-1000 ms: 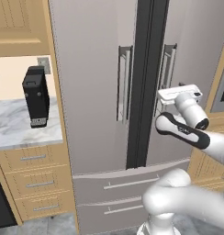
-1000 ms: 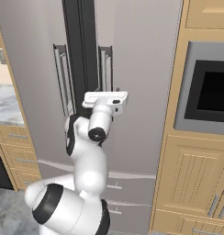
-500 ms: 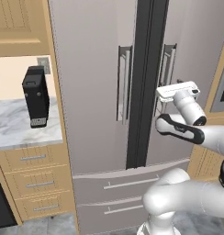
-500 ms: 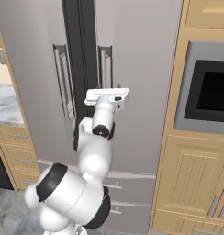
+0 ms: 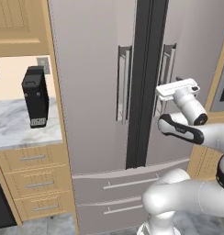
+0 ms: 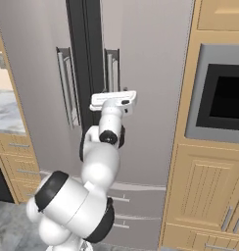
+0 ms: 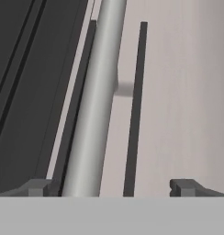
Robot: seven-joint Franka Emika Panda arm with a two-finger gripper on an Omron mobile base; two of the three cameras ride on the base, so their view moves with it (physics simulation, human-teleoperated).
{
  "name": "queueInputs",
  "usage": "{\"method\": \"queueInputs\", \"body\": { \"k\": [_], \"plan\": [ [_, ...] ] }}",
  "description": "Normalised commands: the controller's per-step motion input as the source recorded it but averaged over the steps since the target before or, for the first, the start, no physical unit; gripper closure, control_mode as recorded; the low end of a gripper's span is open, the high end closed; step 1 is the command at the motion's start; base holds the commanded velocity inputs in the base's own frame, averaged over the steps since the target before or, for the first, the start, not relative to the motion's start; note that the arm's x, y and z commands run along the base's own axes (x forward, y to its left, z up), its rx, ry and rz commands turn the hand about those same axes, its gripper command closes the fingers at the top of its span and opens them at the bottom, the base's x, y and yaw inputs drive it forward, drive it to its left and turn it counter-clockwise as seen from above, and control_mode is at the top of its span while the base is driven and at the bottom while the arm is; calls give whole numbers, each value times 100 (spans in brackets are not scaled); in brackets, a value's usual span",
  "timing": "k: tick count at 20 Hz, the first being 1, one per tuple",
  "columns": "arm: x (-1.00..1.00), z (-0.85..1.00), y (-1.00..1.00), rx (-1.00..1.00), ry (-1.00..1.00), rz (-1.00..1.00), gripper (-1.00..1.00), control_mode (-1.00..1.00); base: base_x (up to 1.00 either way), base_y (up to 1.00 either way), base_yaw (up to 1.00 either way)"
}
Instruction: Gather the mushroom and bell pepper from the fridge and place them on a tray on the dining counter. Then gather the fishs from the fridge and place them on the other tray.
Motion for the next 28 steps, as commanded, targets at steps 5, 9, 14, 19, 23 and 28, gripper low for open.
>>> {"method": "queueInputs", "body": {
  "k": [5,9,14,19,23,28],
  "plan": [
    [0,38,37,0,0,0,-100,-100,0,0,0],
    [38,16,18,0,0,0,-100,-100,0,0,0],
    [21,3,11,0,0,0,-100,-100,0,0,0],
    [0,0,2,0,0,0,100,-100,0,0,0],
    [-10,0,-4,0,0,-1,100,-100,0,0,0],
    [-56,5,-44,0,0,-4,100,-100,0,0,0]
  ]
}}
